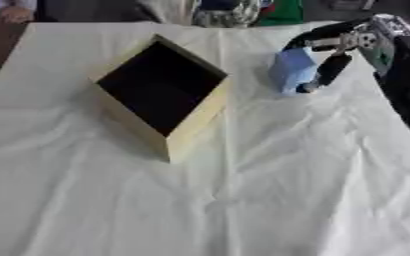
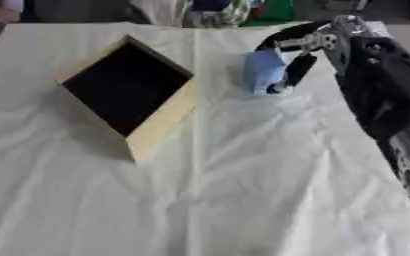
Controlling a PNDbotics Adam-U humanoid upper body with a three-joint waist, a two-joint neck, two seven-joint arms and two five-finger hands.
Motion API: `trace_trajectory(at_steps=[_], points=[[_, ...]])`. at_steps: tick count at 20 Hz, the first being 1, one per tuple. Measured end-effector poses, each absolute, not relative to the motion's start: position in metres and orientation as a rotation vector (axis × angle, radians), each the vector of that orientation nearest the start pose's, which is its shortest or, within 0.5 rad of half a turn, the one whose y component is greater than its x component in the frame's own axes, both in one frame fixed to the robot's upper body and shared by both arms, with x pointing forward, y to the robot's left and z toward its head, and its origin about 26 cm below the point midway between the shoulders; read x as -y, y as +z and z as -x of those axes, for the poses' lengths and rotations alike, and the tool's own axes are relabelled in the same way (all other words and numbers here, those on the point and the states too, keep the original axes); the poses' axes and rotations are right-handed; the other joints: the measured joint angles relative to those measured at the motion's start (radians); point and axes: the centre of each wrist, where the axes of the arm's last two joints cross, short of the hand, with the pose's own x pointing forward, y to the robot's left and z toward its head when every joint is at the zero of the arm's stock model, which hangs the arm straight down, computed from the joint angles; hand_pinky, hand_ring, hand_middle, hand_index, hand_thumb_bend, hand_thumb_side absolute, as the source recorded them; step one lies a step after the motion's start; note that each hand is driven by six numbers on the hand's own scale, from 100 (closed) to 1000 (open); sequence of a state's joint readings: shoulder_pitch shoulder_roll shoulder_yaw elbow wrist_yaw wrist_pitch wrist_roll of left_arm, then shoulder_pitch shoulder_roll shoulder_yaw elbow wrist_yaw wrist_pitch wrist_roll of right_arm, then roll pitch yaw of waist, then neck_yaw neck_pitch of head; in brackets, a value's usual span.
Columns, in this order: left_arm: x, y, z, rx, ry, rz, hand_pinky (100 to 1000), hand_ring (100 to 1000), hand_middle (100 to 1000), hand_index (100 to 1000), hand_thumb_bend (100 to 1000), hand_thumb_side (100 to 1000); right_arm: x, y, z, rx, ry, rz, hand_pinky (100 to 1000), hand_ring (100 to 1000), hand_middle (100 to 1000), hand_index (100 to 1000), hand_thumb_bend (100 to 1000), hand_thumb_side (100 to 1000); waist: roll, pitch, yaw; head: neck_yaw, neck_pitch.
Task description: Pick up objects on the table and place them in the box.
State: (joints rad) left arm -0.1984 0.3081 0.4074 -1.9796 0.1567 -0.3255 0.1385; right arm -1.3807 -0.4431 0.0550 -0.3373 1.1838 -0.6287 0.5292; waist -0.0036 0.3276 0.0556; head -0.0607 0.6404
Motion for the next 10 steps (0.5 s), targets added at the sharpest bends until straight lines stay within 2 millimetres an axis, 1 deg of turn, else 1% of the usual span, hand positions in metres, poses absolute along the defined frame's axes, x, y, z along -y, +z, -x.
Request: trace_trajectory(at_steps=[1,2,4,6,9,10], points=[[-0.3687,0.1940,-0.2716,2.560,0.173,-0.467,683,590,623,745,217,100,0.2873,0.2684,-0.5282,1.188,1.950,0.769,930,930,880,973,288,299,0.000,0.001,0.000,-0.001,0.000],[-0.3687,0.1940,-0.2716,2.560,0.172,-0.467,683,590,623,745,217,100,0.2869,0.2683,-0.5283,1.200,1.947,0.764,925,919,840,932,246,244,0.000,0.001,0.000,-0.001,0.000],[-0.3687,0.1940,-0.2716,2.559,0.169,-0.466,683,590,623,745,216,100,0.2860,0.2679,-0.5284,1.224,1.944,0.756,925,919,836,922,220,206,0.000,0.002,0.000,-0.001,0.000],[-0.3687,0.1940,-0.2716,2.559,0.167,-0.465,683,590,623,745,215,101,0.2852,0.2679,-0.5285,1.239,1.943,0.752,924,918,836,918,170,145,0.000,0.002,0.000,-0.001,0.000],[-0.3687,0.1940,-0.2716,2.557,0.163,-0.464,683,589,624,745,213,102,0.2843,0.2690,-0.5287,1.244,1.944,0.753,925,920,839,915,132,100,0.000,0.002,0.000,0.000,0.000],[-0.3687,0.1940,-0.2716,2.556,0.161,-0.464,683,589,624,745,213,102,0.2839,0.2700,-0.5287,1.244,1.944,0.755,925,919,838,911,105,100,-0.001,0.002,0.000,0.000,0.000]])
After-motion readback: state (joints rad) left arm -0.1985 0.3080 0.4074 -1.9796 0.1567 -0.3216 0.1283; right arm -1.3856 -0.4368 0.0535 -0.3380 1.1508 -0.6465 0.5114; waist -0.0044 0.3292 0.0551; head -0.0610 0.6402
